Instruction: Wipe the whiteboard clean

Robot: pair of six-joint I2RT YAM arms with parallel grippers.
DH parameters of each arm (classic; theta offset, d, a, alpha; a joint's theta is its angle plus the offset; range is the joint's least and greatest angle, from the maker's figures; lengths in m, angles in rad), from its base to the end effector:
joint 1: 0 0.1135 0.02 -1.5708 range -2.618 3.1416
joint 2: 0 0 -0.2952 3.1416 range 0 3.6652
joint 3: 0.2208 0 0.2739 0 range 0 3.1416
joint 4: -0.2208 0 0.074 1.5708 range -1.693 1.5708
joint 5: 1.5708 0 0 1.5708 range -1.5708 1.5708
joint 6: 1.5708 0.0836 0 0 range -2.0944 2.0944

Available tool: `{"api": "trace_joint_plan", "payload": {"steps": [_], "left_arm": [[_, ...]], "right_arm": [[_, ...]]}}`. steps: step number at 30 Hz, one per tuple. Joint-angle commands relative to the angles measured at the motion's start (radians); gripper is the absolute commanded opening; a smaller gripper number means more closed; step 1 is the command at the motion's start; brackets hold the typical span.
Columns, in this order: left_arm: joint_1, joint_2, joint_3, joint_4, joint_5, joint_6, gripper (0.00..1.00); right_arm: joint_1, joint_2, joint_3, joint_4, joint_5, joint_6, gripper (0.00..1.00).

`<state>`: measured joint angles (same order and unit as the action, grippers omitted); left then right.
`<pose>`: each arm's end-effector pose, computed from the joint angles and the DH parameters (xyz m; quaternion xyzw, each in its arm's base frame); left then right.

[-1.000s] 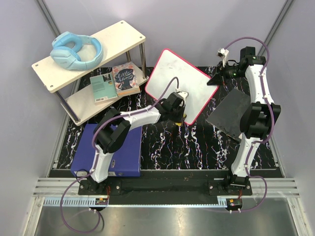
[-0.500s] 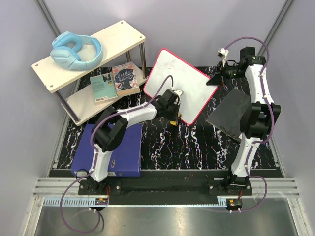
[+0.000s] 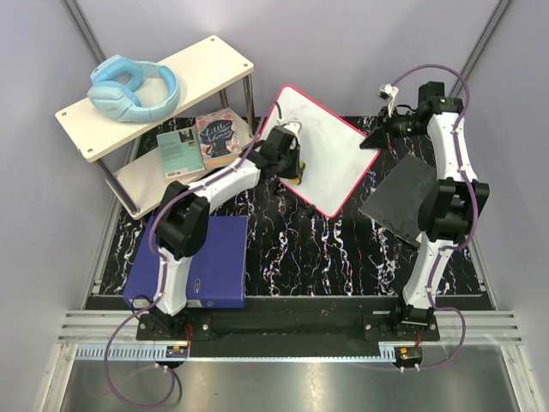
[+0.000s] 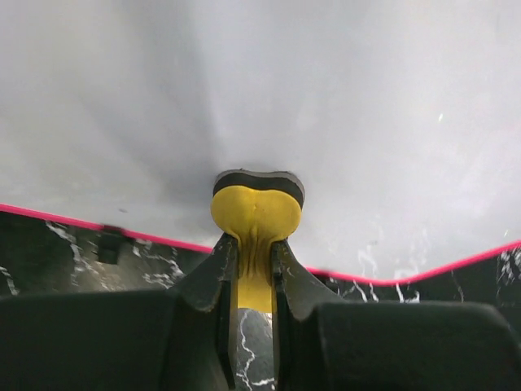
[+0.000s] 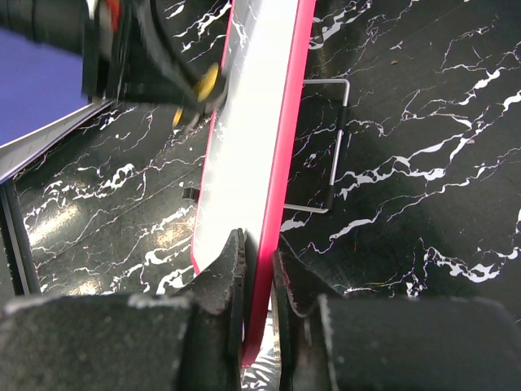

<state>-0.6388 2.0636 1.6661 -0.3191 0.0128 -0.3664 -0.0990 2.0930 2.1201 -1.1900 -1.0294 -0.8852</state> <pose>0.4394 -0.3277 0.2219 0.1262 0.9014 -0.2046 0.3602 0.4839 0.0239 0.3291 -0.4186 0.7492 0.3416 0.3831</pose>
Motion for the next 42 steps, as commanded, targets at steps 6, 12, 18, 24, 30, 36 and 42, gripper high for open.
{"api": "trace_joint_plan", "payload": {"steps": [6, 12, 18, 24, 30, 36, 42], "left_arm": [[0.119, 0.084, 0.153, 0.265, -0.042, -0.104, 0.00], [0.134, 0.119, 0.204, 0.457, -0.062, -0.118, 0.00], [0.136, 0.187, 0.328, 0.508, -0.019, -0.147, 0.00], [0.136, 0.225, 0.392, 0.589, 0.009, -0.161, 0.00], [0.134, 0.286, 0.512, 0.557, -0.043, -0.112, 0.00], [0.136, 0.282, 0.456, 0.545, -0.040, -0.109, 0.00], [0.123, 0.199, 0.246, 0.532, 0.036, -0.152, 0.00]], "right_arm": [[0.081, 0.035, -0.041, -0.441, 0.057, -0.061, 0.00], [0.081, 0.030, -0.057, -0.442, 0.064, -0.067, 0.00], [0.081, 0.027, -0.055, -0.441, 0.069, -0.067, 0.00], [0.081, 0.029, -0.054, -0.441, 0.071, -0.066, 0.00], [0.081, 0.029, -0.058, -0.441, 0.071, -0.066, 0.00], [0.081, 0.025, -0.065, -0.441, 0.075, -0.066, 0.00], [0.081, 0.027, -0.068, -0.441, 0.066, -0.069, 0.00]]}}
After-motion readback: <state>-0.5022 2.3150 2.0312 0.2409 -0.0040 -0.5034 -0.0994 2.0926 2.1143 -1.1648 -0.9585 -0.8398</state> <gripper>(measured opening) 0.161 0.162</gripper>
